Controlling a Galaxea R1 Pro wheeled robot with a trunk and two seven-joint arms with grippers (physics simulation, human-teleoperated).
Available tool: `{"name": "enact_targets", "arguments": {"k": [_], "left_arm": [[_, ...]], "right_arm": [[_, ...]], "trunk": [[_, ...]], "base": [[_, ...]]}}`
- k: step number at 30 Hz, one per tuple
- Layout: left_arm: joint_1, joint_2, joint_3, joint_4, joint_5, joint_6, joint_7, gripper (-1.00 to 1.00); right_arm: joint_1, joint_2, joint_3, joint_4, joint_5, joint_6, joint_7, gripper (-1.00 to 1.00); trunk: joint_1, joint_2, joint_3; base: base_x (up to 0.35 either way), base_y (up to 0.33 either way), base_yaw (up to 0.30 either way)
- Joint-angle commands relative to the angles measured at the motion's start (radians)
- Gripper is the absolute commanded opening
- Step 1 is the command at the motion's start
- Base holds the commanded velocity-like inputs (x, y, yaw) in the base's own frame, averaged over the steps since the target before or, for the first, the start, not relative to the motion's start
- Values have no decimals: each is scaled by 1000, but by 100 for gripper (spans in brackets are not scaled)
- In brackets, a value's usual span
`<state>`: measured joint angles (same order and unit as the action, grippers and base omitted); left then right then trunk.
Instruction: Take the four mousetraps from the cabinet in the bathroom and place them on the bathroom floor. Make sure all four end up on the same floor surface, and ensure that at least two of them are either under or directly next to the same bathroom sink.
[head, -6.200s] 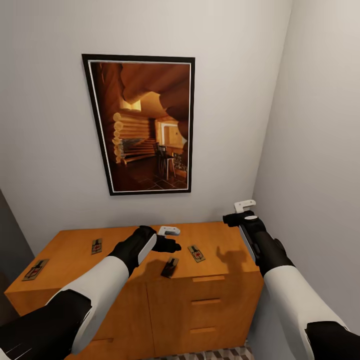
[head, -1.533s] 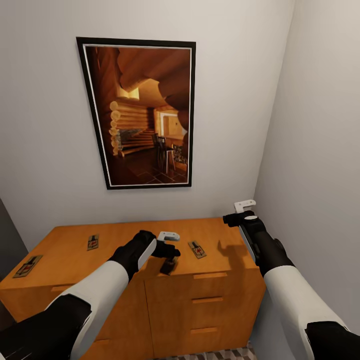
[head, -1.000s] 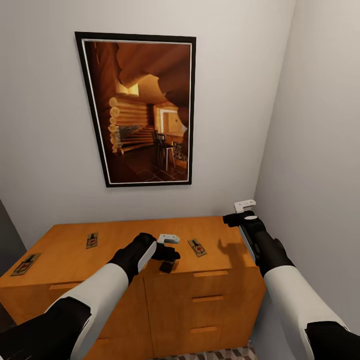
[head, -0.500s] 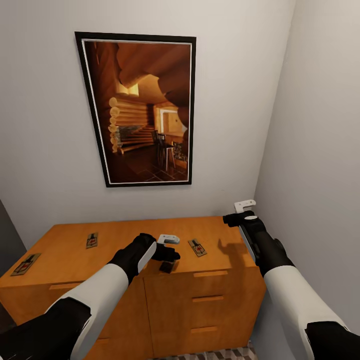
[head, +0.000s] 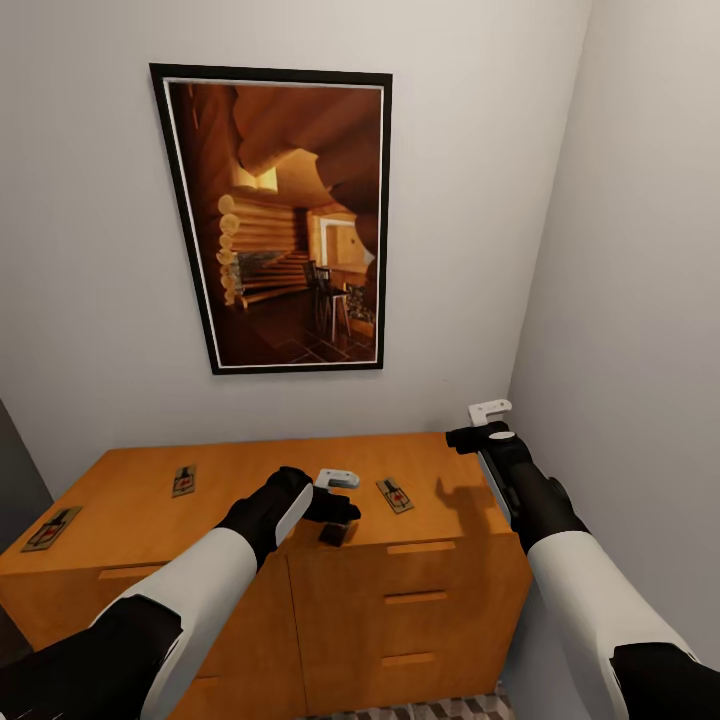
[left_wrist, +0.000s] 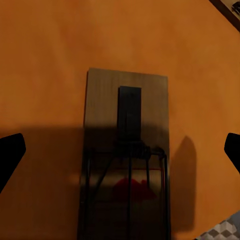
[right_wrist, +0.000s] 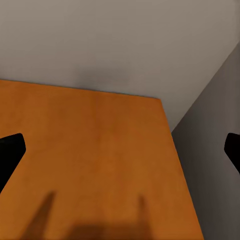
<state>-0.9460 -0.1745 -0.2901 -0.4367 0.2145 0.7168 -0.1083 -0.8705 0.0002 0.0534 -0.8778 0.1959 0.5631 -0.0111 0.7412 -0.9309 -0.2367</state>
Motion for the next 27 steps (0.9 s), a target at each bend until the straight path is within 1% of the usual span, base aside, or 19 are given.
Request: {"name": "enact_targets", "arguments": {"k": [1,2,8,27], "left_arm": [[-1,0,-1,0,5,4,2,100],[-1,0,-1,0,5,4,2,100],[-1,0,-3,0,5,3,2,100],[1,0,-3,0,5,3,-1,100]], "right_arm": [[-1,0,2,-1,5,6,-1,100],[-1,0,2,-1,5,6,-1,100],[0,0,2,-1,5,6,-1,100],[-1,0,2,-1,5,6,-1,100]], "trunk": [[0,-1,-1],[0,-1,-1],[23,-43,-20],[23,-43,-20]], "base": [[0,0,0],[0,0,0],[0,0,0],[0,0,0]]}}
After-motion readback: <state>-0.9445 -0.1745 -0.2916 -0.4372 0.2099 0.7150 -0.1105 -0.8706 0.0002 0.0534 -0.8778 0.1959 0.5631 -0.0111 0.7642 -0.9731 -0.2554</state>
